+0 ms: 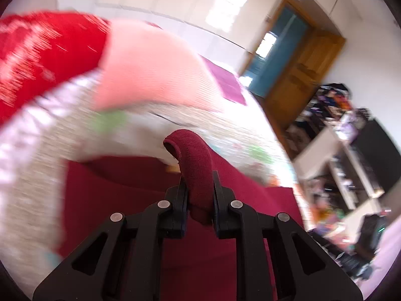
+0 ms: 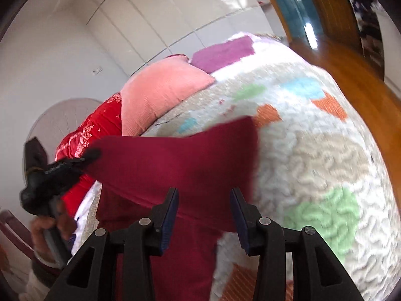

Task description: Fold small clothes

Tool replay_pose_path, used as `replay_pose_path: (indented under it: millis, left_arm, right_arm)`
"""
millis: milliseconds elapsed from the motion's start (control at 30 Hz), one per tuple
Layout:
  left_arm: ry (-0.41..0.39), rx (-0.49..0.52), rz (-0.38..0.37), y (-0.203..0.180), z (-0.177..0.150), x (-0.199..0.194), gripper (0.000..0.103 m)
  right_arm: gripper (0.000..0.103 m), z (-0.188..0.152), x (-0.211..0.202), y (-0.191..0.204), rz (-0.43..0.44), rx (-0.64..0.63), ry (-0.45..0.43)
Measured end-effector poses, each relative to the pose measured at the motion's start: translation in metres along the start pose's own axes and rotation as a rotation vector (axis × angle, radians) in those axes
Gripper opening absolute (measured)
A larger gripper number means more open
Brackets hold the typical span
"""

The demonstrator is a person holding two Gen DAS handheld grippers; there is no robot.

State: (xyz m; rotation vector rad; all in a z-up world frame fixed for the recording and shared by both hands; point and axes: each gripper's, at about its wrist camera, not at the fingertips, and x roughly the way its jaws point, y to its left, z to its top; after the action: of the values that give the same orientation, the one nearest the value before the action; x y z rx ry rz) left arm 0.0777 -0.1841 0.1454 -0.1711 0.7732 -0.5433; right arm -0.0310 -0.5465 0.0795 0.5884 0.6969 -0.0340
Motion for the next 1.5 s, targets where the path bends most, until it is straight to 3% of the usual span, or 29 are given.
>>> replay_pose_path:
  millis: [67, 233, 333, 433, 600, 800, 967, 1067, 1233, 1500]
  left_arm:
    - [-0.016, -0.003, 0.098, 0.03, -0.01, -0.006, 0.014]
    - [0.113, -0.096, 0.192, 0.092, -0.049, 0.023, 0.014]
    - [0.127, -0.136, 0.178, 0.107, -0.064, 0.028, 0.014]
    - [0.119, -0.118, 0.184, 0.102, -0.068, 0.03, 0.014]
    - [0.141, -0.1, 0.212, 0.101, -0.069, 0.041, 0.018]
    - [0.149, -0.089, 0.225, 0.1, -0.064, 0.028, 0.03]
    - [0.11, -0.081, 0.248, 0.096, -0.067, 0.009, 0.051]
    - [0.131, -0.057, 0.273, 0.094, -0.073, 0.014, 0.052]
    - [0.145, -0.035, 0.328, 0.098, -0.083, 0.026, 0.054]
    - [0.147, -0.065, 0.304, 0.102, -0.084, 0.014, 0.057]
  right_arm:
    - [0.041, 0.004, 0.011, 0.011, 0.004, -0.027, -0.005]
    - [0.041, 0.002, 0.06, 0.029, -0.003, -0.068, 0.07]
    - [0.041, -0.002, 0.081, 0.037, -0.026, -0.092, 0.114]
    - [0.041, -0.007, 0.092, 0.049, -0.054, -0.172, 0.134]
    - [0.032, -0.022, 0.125, 0.048, -0.202, -0.312, 0.228]
    - [0.032, -0.018, 0.107, 0.04, -0.17, -0.26, 0.203]
    - [0.033, -0.02, 0.08, 0.058, -0.125, -0.275, 0.163]
    - [0.033, -0.027, 0.082, 0.066, -0.139, -0.309, 0.171]
    - [0.033, -0.043, 0.104, 0.057, -0.257, -0.316, 0.208]
    - [0.033, -0.039, 0.098, 0.063, -0.26, -0.336, 0.211]
